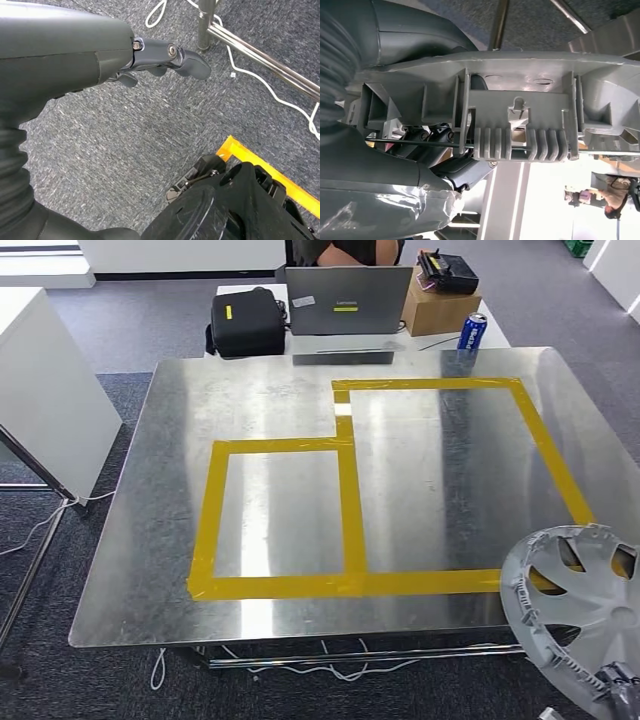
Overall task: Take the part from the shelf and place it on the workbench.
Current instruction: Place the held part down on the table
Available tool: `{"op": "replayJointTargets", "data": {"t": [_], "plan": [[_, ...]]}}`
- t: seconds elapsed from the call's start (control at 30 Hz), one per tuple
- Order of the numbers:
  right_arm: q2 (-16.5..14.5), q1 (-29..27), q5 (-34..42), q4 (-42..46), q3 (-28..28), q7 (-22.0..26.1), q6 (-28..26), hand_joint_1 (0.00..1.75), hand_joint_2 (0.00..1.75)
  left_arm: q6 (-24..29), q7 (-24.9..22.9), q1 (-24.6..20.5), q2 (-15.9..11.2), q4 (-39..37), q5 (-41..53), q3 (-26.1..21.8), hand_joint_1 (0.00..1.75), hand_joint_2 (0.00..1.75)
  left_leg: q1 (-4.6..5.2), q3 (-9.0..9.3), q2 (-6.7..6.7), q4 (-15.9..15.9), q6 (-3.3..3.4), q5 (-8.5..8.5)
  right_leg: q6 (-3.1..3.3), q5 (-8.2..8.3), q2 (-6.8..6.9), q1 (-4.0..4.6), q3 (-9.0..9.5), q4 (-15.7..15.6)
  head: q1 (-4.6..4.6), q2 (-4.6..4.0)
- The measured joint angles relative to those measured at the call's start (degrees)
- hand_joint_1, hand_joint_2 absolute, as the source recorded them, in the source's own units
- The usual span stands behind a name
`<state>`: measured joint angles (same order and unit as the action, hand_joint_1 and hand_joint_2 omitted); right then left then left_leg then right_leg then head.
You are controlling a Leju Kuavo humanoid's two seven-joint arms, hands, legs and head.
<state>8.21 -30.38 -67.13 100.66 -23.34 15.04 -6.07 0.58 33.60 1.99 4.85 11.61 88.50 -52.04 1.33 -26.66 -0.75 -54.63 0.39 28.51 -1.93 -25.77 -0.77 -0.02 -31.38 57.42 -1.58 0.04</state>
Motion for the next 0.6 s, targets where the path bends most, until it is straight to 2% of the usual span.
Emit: {"op": "replayJointTargets", "data": {"t": [0.1, 0.27, 0.43, 0.6], "plan": [[-2.6, 2.7, -2.1, -0.2, -7.6, 6.0, 3.7, 1.75, 1.75, 0.1, 0.1, 0.0, 0.0, 0.0, 0.0, 0.0, 0.00, 1.75, 0.01, 0.01, -0.01, 0.0, 0.02, -0.01, -0.01, 0.01, 0.03, -0.01, 0.02, 0.0, -0.01, 0.00], [-6.0, 5.7, -4.4, -0.7, -16.0, 9.6, 4.5, 1.75, 1.75, 0.1, 0.1, 0.0, 0.0, 0.0, 0.0, 0.0, 0.00, 1.75, 0.00, -0.01, -0.01, 0.0, 0.04, -0.02, -0.02, 0.01, 0.01, -0.02, 0.00, 0.0, 0.00, 0.00], [-8.2, 7.9, -6.1, -1.5, -20.8, 11.6, 4.4, 1.75, 1.75, 0.2, 0.1, 0.0, 0.0, 0.0, 0.0, 0.0, 0.00, 1.75, -0.01, -0.06, -0.01, 0.0, 0.04, -0.02, -0.01, 0.01, 0.01, -0.01, -0.06, 0.0, 0.00, 0.00], [-9.4, 9.0, -6.9, -2.1, -23.1, 12.8, 4.4, 1.75, 1.75, 0.2, 0.1, 0.0, 0.0, 0.0, 0.0, 0.0, 0.00, 1.75, -0.01, -0.08, 0.00, 0.0, 0.04, -0.03, -0.01, 0.01, 0.00, -0.01, -0.07, 0.0, 0.00, 0.00]]}}
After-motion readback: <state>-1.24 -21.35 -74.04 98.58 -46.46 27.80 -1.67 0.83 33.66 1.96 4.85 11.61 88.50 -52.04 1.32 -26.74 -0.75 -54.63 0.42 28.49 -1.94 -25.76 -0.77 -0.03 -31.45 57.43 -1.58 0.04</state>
